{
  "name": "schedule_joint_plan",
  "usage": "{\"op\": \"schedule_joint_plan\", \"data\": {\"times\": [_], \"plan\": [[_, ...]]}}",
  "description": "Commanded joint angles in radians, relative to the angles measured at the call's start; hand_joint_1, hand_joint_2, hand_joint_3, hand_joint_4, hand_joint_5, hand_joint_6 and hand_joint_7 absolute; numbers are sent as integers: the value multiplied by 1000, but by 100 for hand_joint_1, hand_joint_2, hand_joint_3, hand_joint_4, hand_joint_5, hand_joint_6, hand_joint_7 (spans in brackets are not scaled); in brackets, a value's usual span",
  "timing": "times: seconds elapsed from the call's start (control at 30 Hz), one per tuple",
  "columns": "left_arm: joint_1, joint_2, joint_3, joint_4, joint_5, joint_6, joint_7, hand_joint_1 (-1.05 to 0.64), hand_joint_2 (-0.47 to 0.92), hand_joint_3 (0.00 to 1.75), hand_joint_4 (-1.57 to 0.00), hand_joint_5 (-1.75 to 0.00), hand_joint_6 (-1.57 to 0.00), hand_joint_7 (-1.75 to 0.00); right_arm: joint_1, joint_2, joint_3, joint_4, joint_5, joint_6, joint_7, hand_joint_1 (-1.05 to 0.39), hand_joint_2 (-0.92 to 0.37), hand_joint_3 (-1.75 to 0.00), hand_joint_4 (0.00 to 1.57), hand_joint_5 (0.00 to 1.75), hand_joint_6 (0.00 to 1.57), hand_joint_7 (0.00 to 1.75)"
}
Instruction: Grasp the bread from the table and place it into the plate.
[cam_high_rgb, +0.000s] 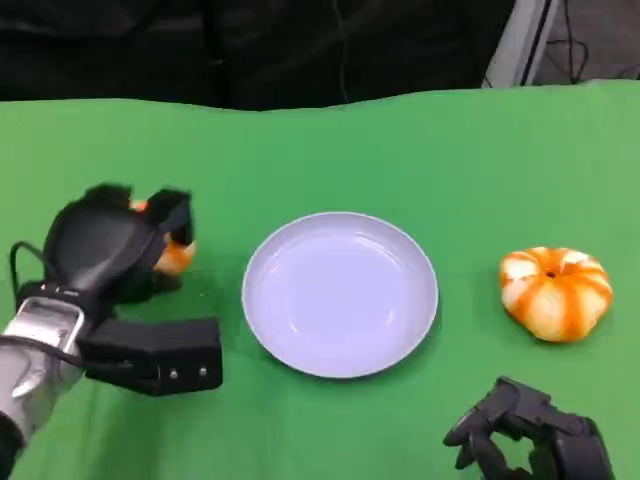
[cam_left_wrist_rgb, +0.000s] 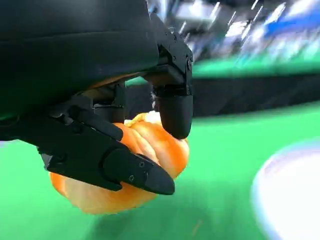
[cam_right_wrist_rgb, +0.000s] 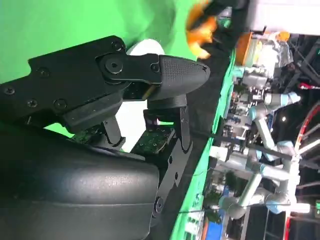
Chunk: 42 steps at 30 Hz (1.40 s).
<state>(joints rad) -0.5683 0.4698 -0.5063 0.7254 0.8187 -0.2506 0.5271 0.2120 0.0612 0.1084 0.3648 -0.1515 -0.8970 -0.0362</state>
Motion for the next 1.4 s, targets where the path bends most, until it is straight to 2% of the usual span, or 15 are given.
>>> {"op": "schedule_joint_plan", "data": {"times": [0.03, 0.4, 0.47, 0.53, 0.63, 1.0, 1.13, 1.4], "plan": [[44, 36, 27, -78, 12, 25, -17, -15, 92, 15, -80, -175, -60, -175, 5, -11, -4, 1, 14, 0, 1, -67, -92, -46, 82, 157, 88, 123], [57, 33, 42, -100, 23, 33, -31, -15, 91, 18, -80, -175, -60, -175, 5, -11, -4, 1, 14, 0, 1, -67, -92, -46, 82, 157, 88, 123], [66, 23, 46, -167, 11, 3, -27, -14, 87, 22, -81, -175, -62, -175, 4, -11, -5, 5, 16, -3, 1, -67, -92, -46, 82, 157, 88, 123], [73, 9, 51, -230, -5, -25, -35, -15, 61, 81, -85, -175, -66, -175, 4, -11, -4, 6, 19, -4, 3, -67, -92, -46, 83, 157, 88, 123], [85, -16, 64, -274, -34, -49, -60, -17, 51, 108, -87, -175, -69, -175, 4, -11, -10, 5, -3, -8, -11, -67, -92, -47, 83, 157, 87, 124], [96, -29, 90, -288, -24, -59, -83, -18, 48, 115, -88, -175, -70, -175, 4, -11, -10, 5, -7, -9, -16, -67, -91, -48, 82, 157, 86, 125], [73, -128, 39, -313, -29, -88, -105, -18, 47, 117, -90, -175, -71, -175, 4, -5, -4, 2, 3, -3, -10, -67, -91, -49, 82, 156, 87, 126], [67, -181, 25, -306, -21, -78, -177, -18, 45, 120, -90, -175, -71, -175, 8, -5, 1, -3, 11, 2, -5, -68, -90, -49, 83, 156, 88, 125]]}}
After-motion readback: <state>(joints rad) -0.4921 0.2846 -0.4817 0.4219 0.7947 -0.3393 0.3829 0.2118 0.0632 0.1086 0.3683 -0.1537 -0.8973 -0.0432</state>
